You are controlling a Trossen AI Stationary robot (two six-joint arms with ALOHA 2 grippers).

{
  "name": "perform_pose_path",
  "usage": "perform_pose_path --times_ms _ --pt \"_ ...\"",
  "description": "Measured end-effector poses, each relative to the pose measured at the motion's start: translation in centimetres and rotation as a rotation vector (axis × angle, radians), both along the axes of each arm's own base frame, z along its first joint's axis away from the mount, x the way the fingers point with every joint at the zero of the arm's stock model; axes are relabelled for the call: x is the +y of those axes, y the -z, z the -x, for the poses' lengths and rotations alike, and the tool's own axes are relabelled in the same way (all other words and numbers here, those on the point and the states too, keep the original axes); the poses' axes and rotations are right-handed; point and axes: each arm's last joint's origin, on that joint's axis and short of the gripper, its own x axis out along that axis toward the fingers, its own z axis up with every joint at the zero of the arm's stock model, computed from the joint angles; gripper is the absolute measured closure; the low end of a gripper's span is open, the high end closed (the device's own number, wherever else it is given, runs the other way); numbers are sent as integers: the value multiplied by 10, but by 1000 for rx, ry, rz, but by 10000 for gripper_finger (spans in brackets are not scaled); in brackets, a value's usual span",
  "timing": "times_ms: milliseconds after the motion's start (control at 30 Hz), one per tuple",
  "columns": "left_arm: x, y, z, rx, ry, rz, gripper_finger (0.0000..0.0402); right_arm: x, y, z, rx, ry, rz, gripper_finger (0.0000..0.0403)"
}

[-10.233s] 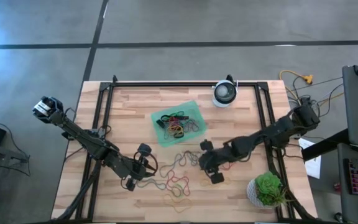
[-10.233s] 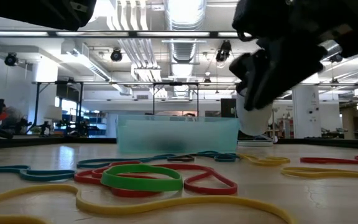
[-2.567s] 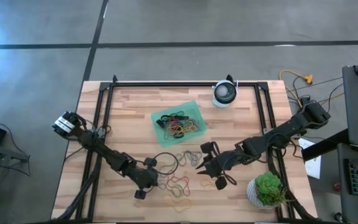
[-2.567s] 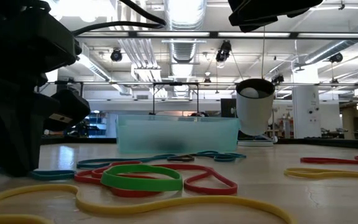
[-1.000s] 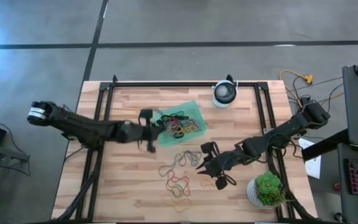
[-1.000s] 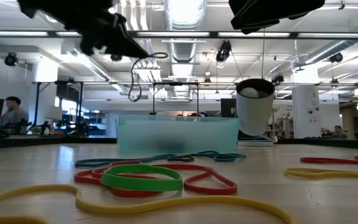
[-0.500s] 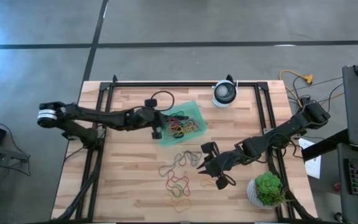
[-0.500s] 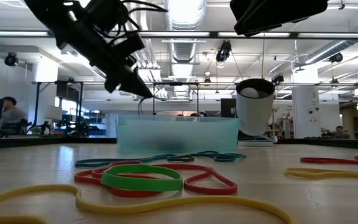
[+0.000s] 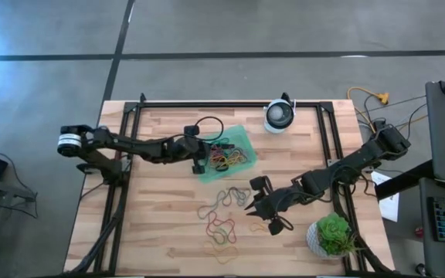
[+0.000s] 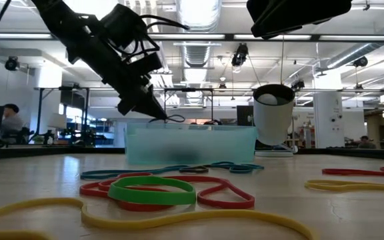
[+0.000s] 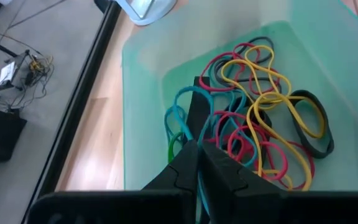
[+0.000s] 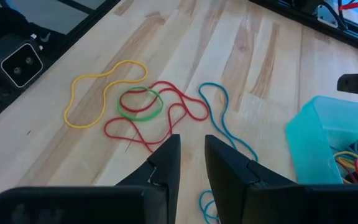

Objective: Pick and place rubber bands into bin
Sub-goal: Put the blue rubber band into the green bin, then put the red rubber band into the green bin

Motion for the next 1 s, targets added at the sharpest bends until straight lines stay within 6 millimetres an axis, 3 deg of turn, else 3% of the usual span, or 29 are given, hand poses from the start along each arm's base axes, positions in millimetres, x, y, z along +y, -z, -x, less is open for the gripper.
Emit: perform_pose_path --times_ms 567,733,1000 --pt "-3 2 -1 -18 85 124 402 0 0 0 0 0 0 335" --pt "-1 2 -1 -41 157 236 399 0 0 0 0 0 0 335" --pt "8 1 1 -57 148 264 332 0 0 0 0 0 0 335"
